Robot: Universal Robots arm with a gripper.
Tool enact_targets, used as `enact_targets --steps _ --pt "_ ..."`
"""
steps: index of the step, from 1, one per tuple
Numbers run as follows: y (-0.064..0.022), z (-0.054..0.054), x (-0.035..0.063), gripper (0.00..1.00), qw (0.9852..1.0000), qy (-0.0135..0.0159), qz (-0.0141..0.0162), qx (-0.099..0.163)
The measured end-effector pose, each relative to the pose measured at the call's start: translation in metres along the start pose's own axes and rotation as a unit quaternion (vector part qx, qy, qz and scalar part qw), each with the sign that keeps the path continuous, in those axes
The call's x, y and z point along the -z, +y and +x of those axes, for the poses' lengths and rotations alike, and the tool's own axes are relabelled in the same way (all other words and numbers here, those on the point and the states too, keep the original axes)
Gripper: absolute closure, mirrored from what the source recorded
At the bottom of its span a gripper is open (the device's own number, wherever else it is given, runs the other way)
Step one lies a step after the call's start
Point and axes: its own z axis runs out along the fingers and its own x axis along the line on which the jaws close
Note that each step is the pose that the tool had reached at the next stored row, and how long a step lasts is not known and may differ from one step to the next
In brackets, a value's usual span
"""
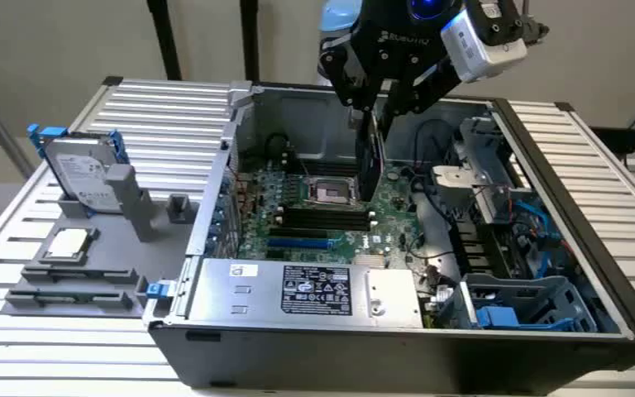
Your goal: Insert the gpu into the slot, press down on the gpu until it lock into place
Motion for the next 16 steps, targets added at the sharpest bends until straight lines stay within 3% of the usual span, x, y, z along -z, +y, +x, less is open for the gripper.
enact_targets --steps 14,16 --pt "0.0000 0.0000 0.0000 0.74 1.0000 0.0000 0.0000 0.000" --pt "0.0000 -0.0001 0.0000 0.74 0.9999 0.0009 0.0002 0.012"
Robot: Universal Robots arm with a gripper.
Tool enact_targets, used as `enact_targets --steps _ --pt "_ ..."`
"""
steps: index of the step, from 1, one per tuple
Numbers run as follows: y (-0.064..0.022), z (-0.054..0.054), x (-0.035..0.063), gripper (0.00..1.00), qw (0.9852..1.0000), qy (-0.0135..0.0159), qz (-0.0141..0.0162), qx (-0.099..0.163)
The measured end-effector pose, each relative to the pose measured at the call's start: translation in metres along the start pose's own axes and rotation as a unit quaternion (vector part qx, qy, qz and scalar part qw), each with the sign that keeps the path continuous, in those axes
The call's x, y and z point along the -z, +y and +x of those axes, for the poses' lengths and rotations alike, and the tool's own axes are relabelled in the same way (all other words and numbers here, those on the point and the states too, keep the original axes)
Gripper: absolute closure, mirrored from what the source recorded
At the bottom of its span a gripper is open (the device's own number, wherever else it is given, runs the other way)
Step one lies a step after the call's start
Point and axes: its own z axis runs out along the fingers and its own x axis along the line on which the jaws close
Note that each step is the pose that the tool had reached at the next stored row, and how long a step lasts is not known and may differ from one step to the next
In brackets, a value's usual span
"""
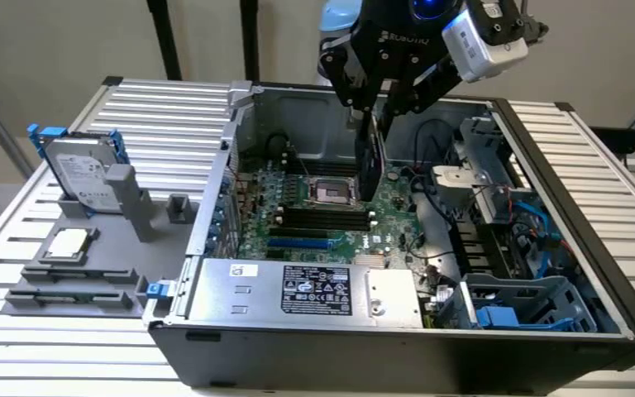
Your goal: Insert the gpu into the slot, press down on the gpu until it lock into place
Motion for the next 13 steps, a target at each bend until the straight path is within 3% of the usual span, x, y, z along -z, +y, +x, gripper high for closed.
enact_targets --steps 3,7,13 --pt "0.0000 0.0000 -0.0002 0.74 0.9996 0.0021 0.0010 0.027" --pt "0.0000 -0.0001 -0.0004 0.74 0.9980 0.0049 0.0025 0.063" --pt "0.0000 -0.0001 -0.0007 0.74 0.9930 0.0091 0.0047 0.118"
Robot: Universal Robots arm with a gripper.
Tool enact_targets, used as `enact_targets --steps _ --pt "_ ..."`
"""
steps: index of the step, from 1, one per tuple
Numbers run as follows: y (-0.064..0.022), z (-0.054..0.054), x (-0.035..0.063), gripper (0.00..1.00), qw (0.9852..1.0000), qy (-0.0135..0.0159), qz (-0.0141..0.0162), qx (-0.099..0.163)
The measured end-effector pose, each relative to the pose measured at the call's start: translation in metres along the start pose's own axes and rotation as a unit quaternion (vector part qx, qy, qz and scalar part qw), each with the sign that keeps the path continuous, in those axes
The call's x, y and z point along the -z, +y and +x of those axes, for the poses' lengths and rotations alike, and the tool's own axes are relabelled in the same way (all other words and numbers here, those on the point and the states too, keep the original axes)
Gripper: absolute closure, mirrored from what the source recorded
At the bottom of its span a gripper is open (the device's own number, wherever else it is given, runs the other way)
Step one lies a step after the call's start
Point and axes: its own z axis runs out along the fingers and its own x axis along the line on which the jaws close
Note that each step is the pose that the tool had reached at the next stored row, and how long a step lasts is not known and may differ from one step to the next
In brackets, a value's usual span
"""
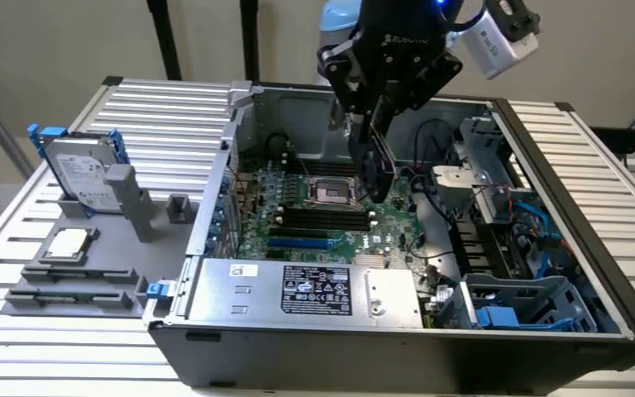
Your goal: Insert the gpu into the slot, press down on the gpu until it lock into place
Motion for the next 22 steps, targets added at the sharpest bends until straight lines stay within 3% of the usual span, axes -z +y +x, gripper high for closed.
enact_targets --steps 5,11,17,22 --pt "0.0000 0.0000 -0.0002 0.74 0.9990 0.0035 0.0018 0.045" --pt "0.0000 0.0000 -0.0005 0.74 0.9950 0.0077 0.0040 0.100" --pt "0.0000 0.0000 -0.0006 0.74 0.9880 0.0118 0.0060 0.154" --pt "0.0000 0.0000 -0.0007 0.74 0.9801 0.0145 0.0073 0.198"
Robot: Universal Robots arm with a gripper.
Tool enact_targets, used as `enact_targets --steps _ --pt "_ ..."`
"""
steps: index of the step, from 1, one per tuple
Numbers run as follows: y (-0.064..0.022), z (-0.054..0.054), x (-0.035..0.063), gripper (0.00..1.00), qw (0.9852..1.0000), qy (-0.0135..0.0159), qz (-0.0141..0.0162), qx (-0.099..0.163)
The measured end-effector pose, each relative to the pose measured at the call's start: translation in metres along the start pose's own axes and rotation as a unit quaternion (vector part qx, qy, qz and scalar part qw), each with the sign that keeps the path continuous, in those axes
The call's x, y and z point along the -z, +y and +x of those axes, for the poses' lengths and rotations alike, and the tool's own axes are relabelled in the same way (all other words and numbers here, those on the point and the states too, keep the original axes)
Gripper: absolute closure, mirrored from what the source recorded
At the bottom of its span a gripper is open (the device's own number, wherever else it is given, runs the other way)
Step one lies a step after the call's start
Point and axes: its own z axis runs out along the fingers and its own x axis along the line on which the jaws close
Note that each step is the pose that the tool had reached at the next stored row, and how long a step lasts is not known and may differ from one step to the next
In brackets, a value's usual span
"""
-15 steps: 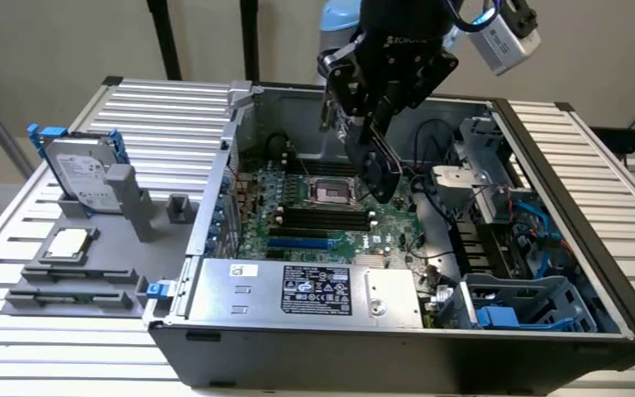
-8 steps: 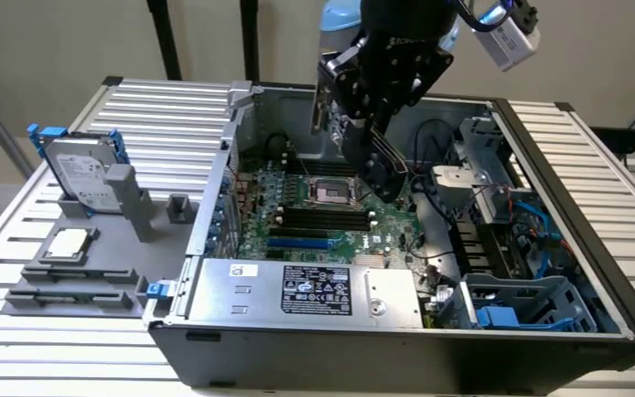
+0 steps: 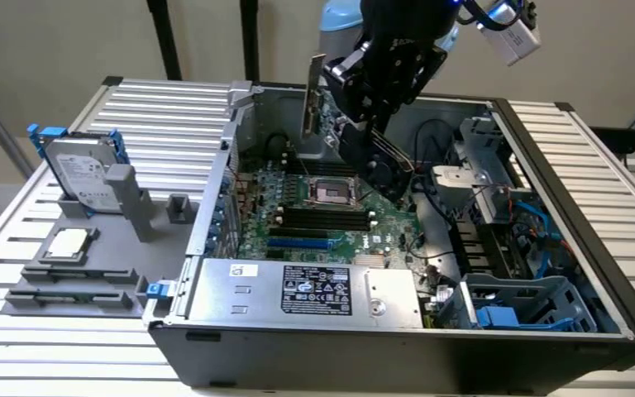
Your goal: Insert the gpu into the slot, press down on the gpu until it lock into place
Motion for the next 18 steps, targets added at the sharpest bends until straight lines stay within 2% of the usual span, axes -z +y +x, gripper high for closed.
enact_targets --steps 5,8,11,14,18 --pt "0.0000 0.0000 -0.0001 0.74 0.9990 0.0018 0.0011 0.046" --pt "0.0000 0.0000 -0.0001 0.74 0.9974 0.0026 0.0015 0.072" --pt "0.0000 -0.0001 -0.0002 0.74 0.9952 0.0025 0.0013 0.098" --pt "0.0000 0.0000 -0.0005 0.74 0.9927 -0.0002 -0.0015 0.120" --pt "-0.0001 -0.0001 -0.0011 0.74 0.9889 -0.0062 -0.0086 0.148"
